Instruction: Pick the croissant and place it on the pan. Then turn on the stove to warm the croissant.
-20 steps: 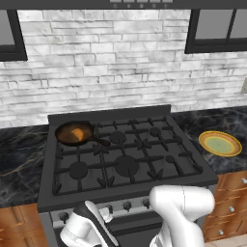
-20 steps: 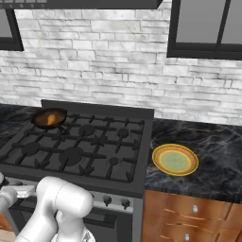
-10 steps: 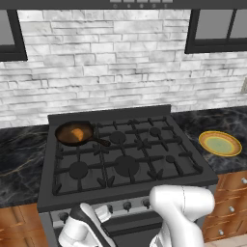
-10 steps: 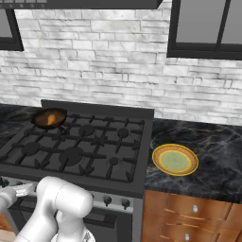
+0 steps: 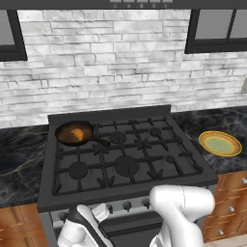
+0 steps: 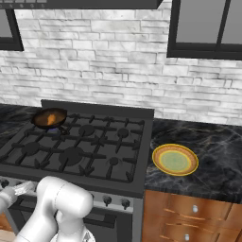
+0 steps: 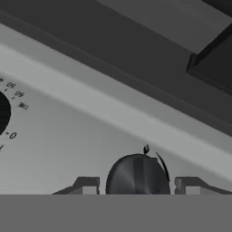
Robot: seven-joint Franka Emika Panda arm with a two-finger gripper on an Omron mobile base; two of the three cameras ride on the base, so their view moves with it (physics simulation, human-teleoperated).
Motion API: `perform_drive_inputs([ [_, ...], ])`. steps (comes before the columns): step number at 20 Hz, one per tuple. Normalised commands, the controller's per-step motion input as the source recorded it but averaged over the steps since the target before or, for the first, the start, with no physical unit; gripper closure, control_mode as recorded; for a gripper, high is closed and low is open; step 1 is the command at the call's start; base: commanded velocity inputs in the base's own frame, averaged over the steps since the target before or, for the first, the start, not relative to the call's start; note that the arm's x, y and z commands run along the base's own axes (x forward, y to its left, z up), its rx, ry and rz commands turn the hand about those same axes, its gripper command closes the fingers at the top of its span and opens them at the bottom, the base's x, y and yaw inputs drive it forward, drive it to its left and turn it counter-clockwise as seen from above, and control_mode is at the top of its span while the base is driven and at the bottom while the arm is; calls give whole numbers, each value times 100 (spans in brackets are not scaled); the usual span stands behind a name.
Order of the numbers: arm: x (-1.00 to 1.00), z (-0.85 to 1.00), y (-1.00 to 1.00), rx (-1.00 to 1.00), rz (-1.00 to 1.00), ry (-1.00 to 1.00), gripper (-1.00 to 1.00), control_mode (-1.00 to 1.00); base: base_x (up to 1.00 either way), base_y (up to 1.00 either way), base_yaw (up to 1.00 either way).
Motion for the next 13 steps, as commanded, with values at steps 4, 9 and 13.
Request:
perform_drive_inputs([
  [4, 0, 0, 17, -54, 0, 0, 100, -100, 0, 0, 0],
  [9, 0, 0, 20, -52, 0, 0, 100, -100, 0, 0, 0],
  [13, 0, 0, 23, -52, 0, 0, 100, -100, 0, 0, 0],
])
